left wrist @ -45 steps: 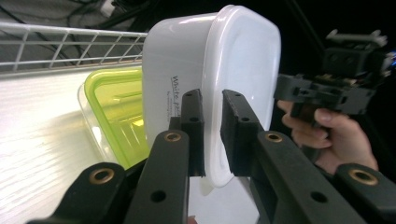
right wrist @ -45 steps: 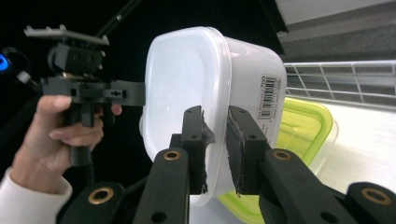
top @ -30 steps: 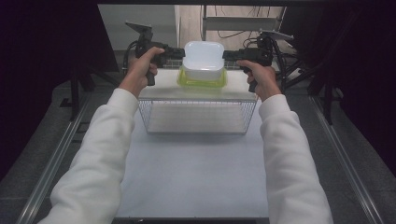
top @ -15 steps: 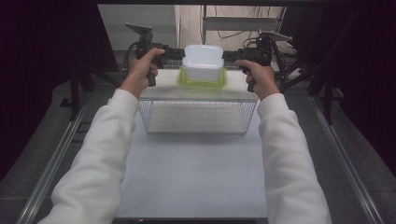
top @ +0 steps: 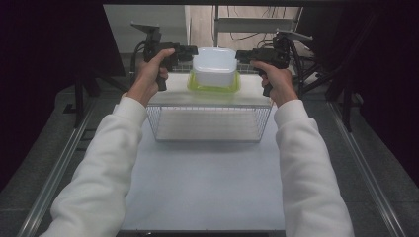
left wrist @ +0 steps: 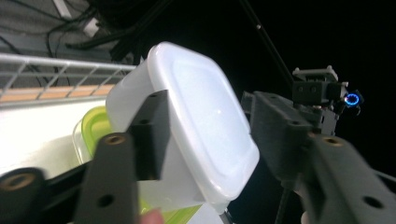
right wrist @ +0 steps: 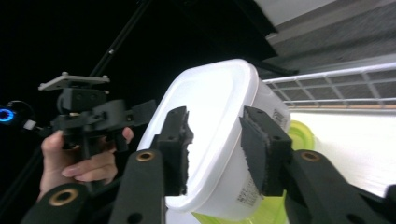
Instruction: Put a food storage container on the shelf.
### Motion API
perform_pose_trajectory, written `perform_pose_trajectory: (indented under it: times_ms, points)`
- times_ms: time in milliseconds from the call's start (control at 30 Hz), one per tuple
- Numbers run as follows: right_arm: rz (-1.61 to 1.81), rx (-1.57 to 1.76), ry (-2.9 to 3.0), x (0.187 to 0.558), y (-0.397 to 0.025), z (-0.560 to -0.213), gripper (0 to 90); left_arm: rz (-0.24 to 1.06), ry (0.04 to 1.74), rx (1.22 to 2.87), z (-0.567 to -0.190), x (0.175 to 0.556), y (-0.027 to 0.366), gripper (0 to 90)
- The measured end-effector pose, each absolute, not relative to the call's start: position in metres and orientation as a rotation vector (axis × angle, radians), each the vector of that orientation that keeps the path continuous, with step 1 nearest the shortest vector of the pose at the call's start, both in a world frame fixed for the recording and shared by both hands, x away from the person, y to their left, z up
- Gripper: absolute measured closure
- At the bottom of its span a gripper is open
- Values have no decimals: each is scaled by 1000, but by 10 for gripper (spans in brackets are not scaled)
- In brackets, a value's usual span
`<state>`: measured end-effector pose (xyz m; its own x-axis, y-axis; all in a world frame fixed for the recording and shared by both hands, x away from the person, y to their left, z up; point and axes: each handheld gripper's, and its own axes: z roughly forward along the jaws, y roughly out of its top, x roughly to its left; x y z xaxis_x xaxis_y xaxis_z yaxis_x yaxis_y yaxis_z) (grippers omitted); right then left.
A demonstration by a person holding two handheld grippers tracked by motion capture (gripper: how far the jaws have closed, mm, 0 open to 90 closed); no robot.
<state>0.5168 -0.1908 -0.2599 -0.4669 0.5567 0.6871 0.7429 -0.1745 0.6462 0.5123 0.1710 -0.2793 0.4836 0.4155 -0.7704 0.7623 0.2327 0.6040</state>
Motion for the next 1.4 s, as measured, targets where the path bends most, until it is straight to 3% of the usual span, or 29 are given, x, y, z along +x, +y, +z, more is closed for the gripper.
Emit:
perform_pose_trajectory:
  times_ms: [400, 733, 1233, 1400]
  points:
    - [-1735, -1471, -2094, 489, -199, -244, 481, -192, 1066, 1490, -272, 485, 185, 282]
    - [-1742, -1380, -2287, 456, -213, -250, 402, -22, 1018, 1588, -273, 434, 201, 259]
    - [-1734, -1240, -2448, 385, -249, -310, 353, 111, 967, 1716, -333, 355, 202, 251]
    - [-1727, -1208, -2476, 358, -257, -338, 345, 68, 1004, 1726, -369, 333, 205, 253]
